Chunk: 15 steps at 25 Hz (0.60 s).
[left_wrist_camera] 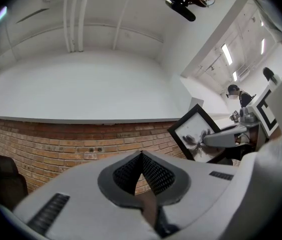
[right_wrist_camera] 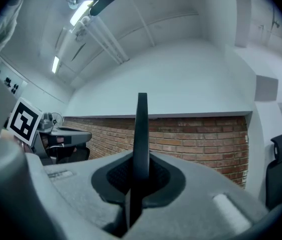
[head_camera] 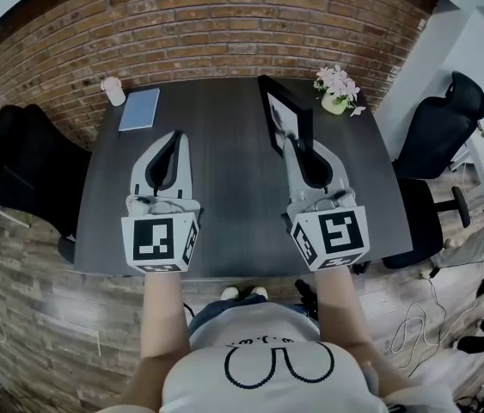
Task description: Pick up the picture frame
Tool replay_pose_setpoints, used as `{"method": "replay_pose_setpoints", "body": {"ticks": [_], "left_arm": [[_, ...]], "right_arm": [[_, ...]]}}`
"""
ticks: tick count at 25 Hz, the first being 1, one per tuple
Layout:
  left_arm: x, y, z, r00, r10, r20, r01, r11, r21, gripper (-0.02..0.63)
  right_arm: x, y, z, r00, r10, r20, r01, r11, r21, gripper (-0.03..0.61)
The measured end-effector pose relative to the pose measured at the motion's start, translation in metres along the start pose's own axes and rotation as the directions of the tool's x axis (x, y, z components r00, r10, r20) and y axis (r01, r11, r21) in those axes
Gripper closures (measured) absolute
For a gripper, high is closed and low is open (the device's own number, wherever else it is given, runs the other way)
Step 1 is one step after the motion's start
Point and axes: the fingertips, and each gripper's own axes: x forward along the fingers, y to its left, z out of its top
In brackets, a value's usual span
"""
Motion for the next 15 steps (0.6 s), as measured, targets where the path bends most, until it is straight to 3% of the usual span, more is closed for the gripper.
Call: {"method": "replay_pose_setpoints", "body": {"ticks": [15], "left_arm": [[0.0025,0.0024,-0.0001,1.0,0.009,0.005,-0.009,1.0,0.0,0.615]], "right_arm": [[0.002,0.0047,-0.0013,1.0,0.006,0.002,-0.006,1.0,-0.009,0.565]]}}
